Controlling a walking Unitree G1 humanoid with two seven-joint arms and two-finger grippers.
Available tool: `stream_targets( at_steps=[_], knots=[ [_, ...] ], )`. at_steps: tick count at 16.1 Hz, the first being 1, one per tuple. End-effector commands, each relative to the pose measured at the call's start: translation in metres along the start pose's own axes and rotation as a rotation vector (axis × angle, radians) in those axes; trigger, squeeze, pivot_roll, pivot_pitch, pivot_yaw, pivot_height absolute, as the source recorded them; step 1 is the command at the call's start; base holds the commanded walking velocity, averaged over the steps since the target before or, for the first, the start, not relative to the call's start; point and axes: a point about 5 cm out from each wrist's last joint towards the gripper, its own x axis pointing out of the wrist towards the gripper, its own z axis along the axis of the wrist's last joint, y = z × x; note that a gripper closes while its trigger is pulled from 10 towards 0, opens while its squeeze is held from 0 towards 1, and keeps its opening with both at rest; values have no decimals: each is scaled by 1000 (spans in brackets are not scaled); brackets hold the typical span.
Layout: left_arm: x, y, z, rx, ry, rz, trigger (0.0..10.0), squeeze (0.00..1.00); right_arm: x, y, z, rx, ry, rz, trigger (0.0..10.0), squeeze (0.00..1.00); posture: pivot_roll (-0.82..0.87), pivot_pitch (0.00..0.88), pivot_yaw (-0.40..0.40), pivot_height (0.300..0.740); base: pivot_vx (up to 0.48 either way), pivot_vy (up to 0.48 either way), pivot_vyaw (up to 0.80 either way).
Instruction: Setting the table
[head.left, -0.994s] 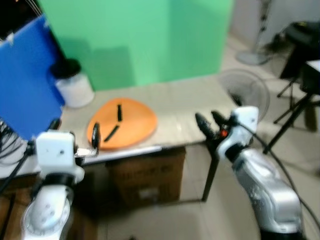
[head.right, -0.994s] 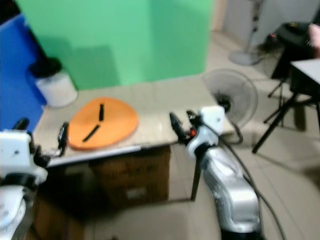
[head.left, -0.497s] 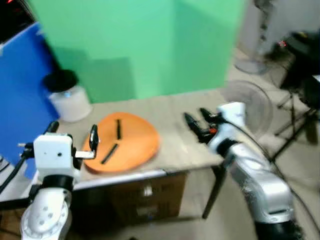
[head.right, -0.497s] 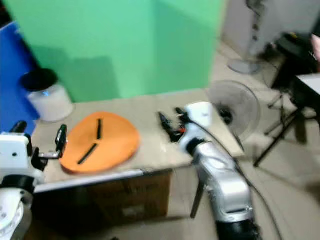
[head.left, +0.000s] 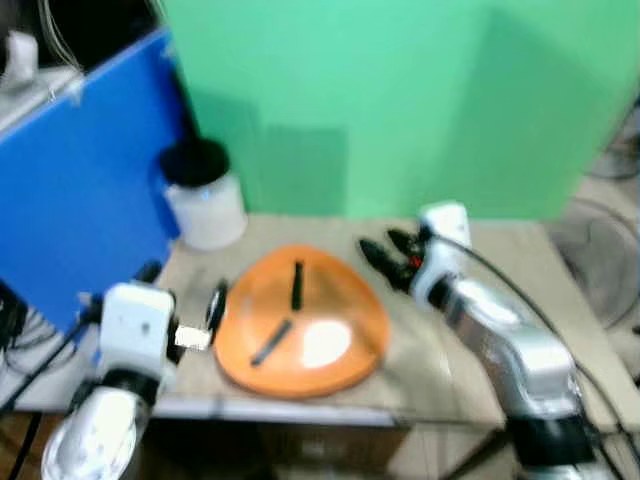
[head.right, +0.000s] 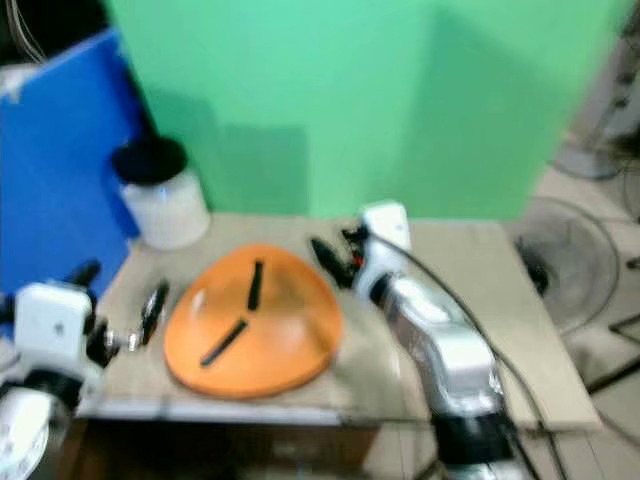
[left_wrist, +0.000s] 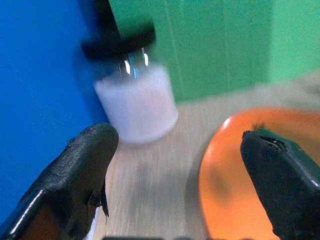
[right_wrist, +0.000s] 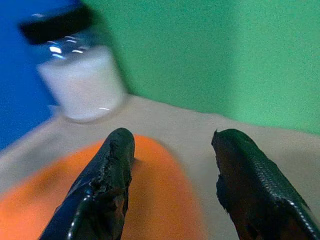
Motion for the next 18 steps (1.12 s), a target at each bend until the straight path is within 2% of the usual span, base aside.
stream_targets(
  at_steps=[1, 2, 3, 6, 10, 14, 18],
  knots=[
    [3, -6, 3, -11, -22, -69, 10000, 0, -6, -14, -2, 21, 42, -20, 10000, 0, -41, 0, 38, 740, 0, 0, 0],
    [7, -9, -2, -8, -4, -159, 10000, 0, -5, -20, -3, 58, 112, 13, 10000, 0, -50, 0, 35, 740, 0, 0, 0],
    [8, -10, -6, 1, 8, -219, 10000, 0, -4, -23, -3, 79, 138, 28, 10000, 1000, -53, 0, 31, 740, 0, 0, 0],
    [13, -11, -16, 20, 54, -372, 10000, 0, -1, -32, -2, 102, 192, 51, 10000, 1000, -61, 0, 27, 740, 0, 0, 0],
    [24, -14, -34, 12, 120, -505, 10000, 0, -1, -38, -5, 123, 312, 162, 10000, 1000, -89, 0, 25, 740, 0, 0, 0],
    [32, -17, -47, -11, 142, -553, 10000, 0, 1, -45, -8, 140, 369, 174, 10000, 1000, -93, 0, 17, 740, 0, 0, 0],
    [30, -23, -67, -17, 199, -597, 10000, 0, 2, -48, -14, 143, 418, 180, 10000, 1000, -101, 0, 10, 740, 0, 0, 0]
  ],
)
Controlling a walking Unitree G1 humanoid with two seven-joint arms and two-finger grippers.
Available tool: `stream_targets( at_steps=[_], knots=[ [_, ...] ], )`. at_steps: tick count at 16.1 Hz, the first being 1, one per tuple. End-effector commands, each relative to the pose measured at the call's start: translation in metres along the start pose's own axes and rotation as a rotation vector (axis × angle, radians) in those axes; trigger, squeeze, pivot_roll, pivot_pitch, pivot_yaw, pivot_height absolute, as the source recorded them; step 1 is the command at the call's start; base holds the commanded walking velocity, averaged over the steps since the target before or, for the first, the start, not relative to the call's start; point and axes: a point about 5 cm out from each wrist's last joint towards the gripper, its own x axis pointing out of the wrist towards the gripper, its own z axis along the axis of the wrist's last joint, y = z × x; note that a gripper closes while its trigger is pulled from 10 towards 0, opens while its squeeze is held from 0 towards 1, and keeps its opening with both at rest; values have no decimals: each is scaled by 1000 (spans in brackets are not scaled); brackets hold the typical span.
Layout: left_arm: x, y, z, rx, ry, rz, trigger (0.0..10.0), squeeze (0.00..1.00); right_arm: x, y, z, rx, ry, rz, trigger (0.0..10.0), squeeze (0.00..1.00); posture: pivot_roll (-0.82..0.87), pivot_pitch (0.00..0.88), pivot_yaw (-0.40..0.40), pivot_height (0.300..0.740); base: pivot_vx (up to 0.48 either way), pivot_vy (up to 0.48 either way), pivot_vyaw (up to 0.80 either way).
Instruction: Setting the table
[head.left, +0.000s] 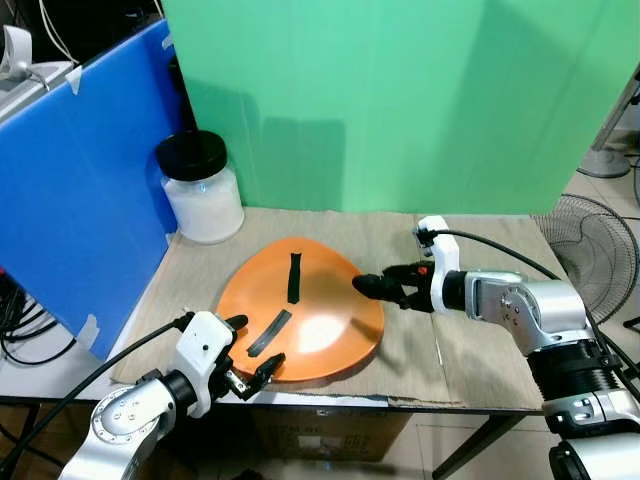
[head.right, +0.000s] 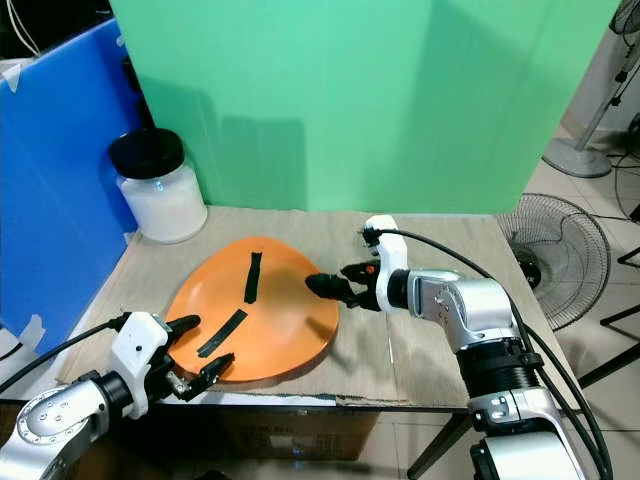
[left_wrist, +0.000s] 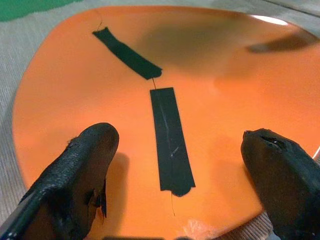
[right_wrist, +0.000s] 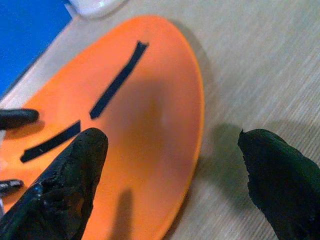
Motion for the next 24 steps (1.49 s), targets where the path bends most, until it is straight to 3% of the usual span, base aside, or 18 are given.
stream_targets(
  at_steps=[1, 3, 4, 5, 9, 14, 19, 20, 22, 24],
  knots=[
    [1, -5, -11, -3, 43, -28, 10000, 0, 0, -1, 4, -30, 15, -4, 10000, 1000, -103, 0, 7, 740, 0, 0, 0],
    [1, -7, -15, -5, 53, -39, 10000, 0, 0, -1, 3, -27, 25, 3, 10000, 1000, -101, 0, 4, 740, 0, 0, 0],
    [0, -8, -18, -11, 61, -45, 10000, 0, 2, -1, 3, -26, 35, 7, 10000, 847, -100, 0, 3, 740, 0, 0, 0],
    [0, -10, -23, -12, 72, -53, 10000, 0, 3, -2, 2, -26, 43, 6, 10000, 0, -100, 0, 3, 740, 0, 0, 0],
    [1, -14, -31, -23, 82, -70, 10000, 0, 6, -1, 0, 2, 56, 33, 10000, 0, -99, 0, 0, 740, 0, 0, 0],
    [4, -19, -33, -18, 75, -82, 10000, 0, 17, 12, -1, 31, 37, 118, 10000, 0, -104, 0, -4, 740, 0, 0, 0],
    [7, -22, -33, -6, 61, -101, 10000, 0, 33, 25, -19, 105, 53, 202, 10000, 0, -106, 0, -4, 740, 0, 0, 0],
    [7, -21, -33, -3, 59, -101, 10000, 0, 35, 26, -23, 128, 56, 219, 7882, 0, -106, 0, -4, 740, 0, 0, 0],
    [7, -21, -32, 0, 56, -100, 10000, 0, 36, 26, -28, 167, 57, 241, 353, 0, -105, 0, -4, 740, 0, 0, 0],
    [7, -20, -32, 4, 52, -97, 10000, 0, 37, 26, -32, 208, 52, 260, 0, 0, -104, 0, -5, 740, 0, 0, 0]
  ],
)
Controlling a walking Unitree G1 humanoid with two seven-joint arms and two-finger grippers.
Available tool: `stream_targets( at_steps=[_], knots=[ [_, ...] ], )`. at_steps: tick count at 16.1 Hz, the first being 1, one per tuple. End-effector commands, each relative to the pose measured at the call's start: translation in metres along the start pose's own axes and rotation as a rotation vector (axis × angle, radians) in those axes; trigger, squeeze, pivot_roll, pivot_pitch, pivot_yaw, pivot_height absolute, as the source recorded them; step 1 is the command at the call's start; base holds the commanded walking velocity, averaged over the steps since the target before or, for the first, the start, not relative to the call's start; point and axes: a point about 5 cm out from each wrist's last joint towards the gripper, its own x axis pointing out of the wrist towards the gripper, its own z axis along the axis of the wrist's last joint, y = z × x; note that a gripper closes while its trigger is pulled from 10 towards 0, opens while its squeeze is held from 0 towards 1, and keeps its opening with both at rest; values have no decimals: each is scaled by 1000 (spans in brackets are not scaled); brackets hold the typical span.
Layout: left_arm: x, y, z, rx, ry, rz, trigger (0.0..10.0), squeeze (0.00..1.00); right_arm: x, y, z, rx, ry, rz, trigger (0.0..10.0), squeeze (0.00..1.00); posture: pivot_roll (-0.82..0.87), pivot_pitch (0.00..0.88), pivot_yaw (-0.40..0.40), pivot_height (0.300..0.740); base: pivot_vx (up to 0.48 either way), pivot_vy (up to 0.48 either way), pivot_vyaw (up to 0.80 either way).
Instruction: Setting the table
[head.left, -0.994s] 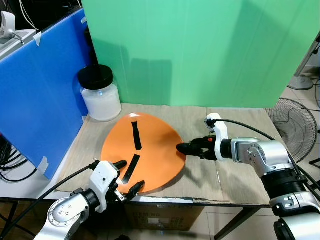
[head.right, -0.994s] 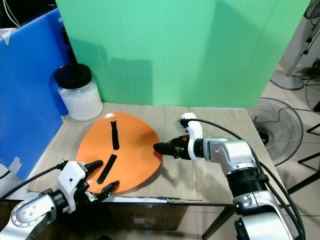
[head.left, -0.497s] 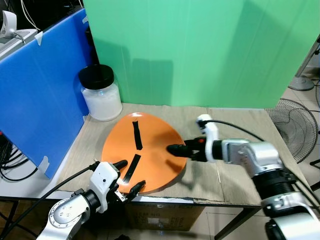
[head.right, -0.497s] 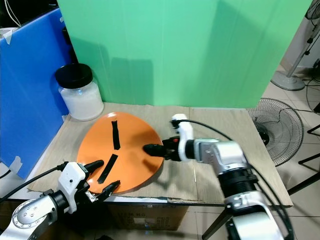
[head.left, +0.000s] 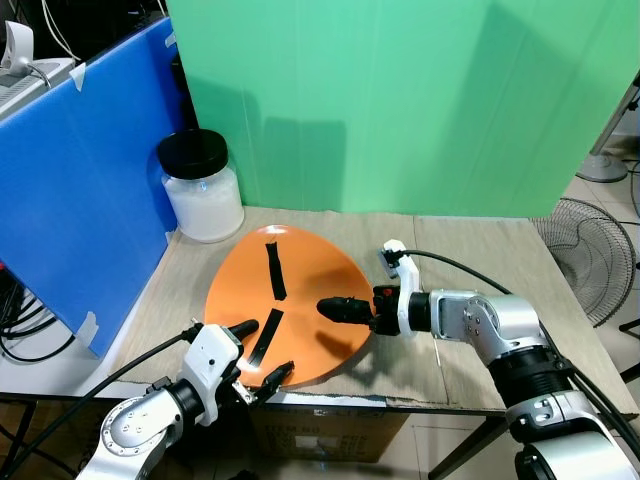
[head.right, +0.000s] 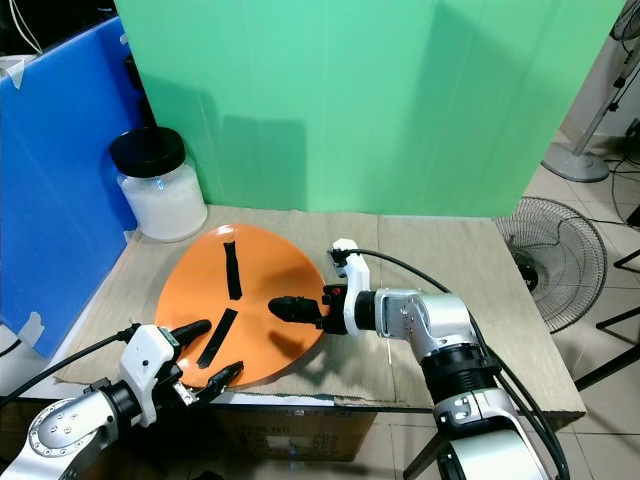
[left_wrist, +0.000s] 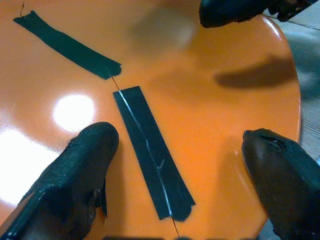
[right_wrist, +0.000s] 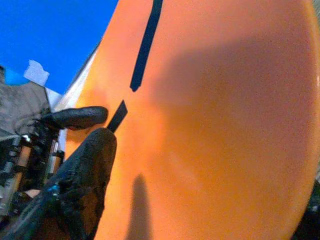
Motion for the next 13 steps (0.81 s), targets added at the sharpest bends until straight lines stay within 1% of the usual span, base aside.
stream_targets(
  at_steps=[1, 5, 9, 13],
  knots=[
    [0, -9, -19, -22, 99, -41, 10000, 0, 0, -2, -8, 57, 3, 26, 0, 0, -103, 0, -5, 740, 0, 0, 0],
    [0, -7, -19, -12, 96, -32, 10000, 0, 1, -3, -15, 90, 10, 56, 0, 0, -104, 0, -5, 740, 0, 0, 0],
    [0, -5, -18, 7, 85, -19, 10000, 0, 1, -5, -17, 177, -30, 88, 0, 0, -104, 0, -5, 740, 0, 0, 0],
    [0, -3, -17, 28, 78, -12, 10000, 0, 2, -6, -23, 217, -44, 109, 0, 0, -103, 0, -3, 740, 0, 0, 0]
  ],
)
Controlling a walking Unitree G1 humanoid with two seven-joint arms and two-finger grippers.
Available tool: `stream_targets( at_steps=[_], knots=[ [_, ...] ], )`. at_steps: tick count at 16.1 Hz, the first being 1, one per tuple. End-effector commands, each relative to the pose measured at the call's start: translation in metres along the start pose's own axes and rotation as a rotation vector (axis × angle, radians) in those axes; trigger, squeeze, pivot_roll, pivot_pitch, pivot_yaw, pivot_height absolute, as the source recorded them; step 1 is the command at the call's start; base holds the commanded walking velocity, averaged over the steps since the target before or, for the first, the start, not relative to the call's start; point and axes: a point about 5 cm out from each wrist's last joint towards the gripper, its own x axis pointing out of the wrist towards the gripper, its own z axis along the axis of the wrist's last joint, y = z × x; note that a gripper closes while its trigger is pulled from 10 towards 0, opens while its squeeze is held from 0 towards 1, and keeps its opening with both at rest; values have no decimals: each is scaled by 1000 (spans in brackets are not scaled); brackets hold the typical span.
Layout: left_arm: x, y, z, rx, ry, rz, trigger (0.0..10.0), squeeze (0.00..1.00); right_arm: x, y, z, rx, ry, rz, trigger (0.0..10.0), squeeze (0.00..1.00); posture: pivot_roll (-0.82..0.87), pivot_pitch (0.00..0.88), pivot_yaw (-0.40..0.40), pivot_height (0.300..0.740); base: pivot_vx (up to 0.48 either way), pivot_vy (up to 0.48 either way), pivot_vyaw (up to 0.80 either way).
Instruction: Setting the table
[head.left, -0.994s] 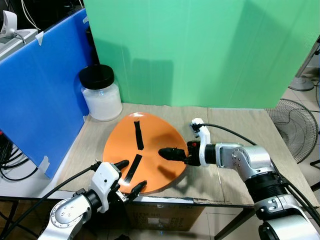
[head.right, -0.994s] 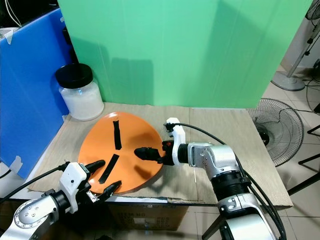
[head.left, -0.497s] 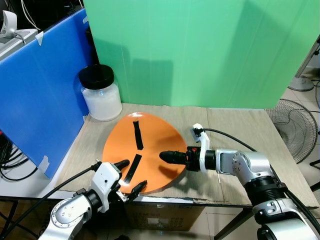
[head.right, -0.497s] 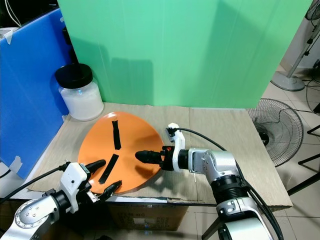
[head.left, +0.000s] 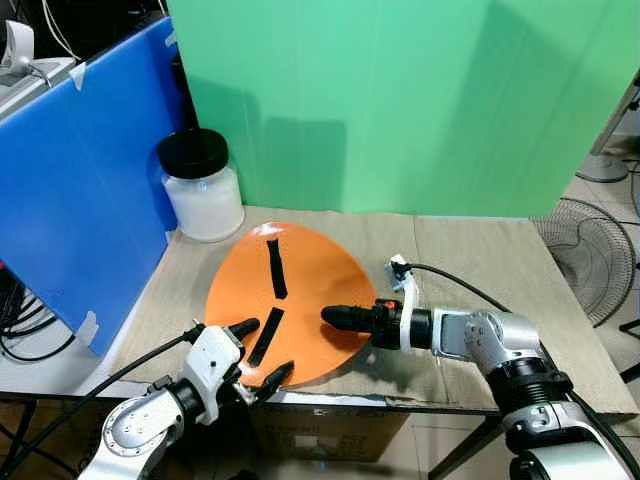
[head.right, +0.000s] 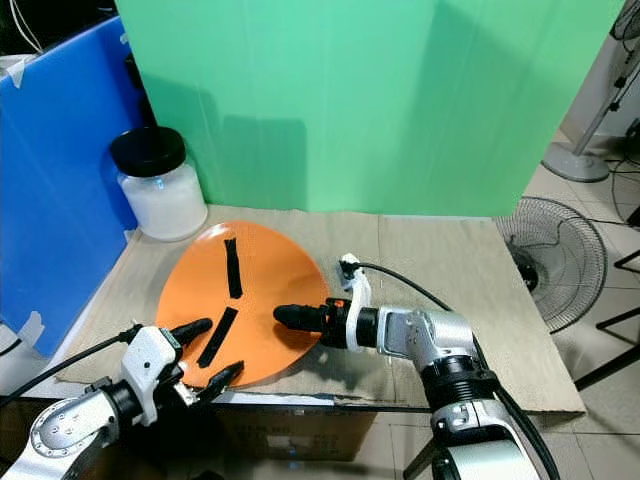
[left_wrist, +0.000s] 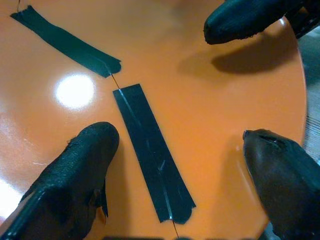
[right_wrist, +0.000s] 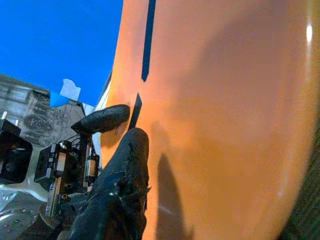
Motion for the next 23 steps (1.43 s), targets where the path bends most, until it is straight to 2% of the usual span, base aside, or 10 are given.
stream_targets(
  at_steps=[1, 11, 13, 14, 15, 16, 18, 19, 20, 23],
  knots=[
    [-1, -5, -15, -12, 87, -21, 10000, 0, 0, -1, -5, 27, -3, 13, 0, 0, -103, 0, -3, 740, 0, 0, 0],
    [0, 8, -1, 43, 27, 31, 10000, 0, -2, -2, 0, 76, -72, 19, 0, 0, -103, 0, 7, 740, 0, 0, 0],
    [-1, 12, 10, -3, -25, 51, 10000, 0, -3, -2, 2, 84, -91, 15, 0, 0, -103, 0, 7, 740, 0, 0, 0],
    [-2, 13, 19, -16, -63, 58, 10000, 1000, -3, -2, 3, 86, -102, 17, 0, 0, -98, 0, 9, 740, 0, 0, 0],
    [-6, 15, 38, -6, -145, 110, 10000, 1000, -4, -1, 5, 91, -134, 10, 0, 0, -96, 0, 13, 740, 0, 0, 0],
    [-7, 15, 44, -1, -170, 127, 10000, 1000, -4, -1, 6, 91, -145, 5, 0, 0, -95, 0, 14, 740, 0, 0, 0],
    [-14, 12, 71, -22, -288, 181, 10000, 992, -11, 1, 11, 94, -203, 1, 0, 0, -90, 0, 17, 740, 0, 0, 0],
    [-25, 4, 96, -54, -388, 217, 10000, 0, -28, 3, 21, 92, -292, -13, 0, 0, -79, 0, 17, 740, 0, 0, 0],
    [-32, -2, 104, -70, -414, 232, 10000, 0, -42, 6, 26, 74, -343, -24, 0, 0, -76, 0, 20, 740, 0, 0, 0],
    [-42, -9, 102, -82, -390, 279, 10000, 0, -72, 13, 36, 24, -446, -44, 0, 0, -75, 0, 26, 740, 0, 0, 0]
  ],
)
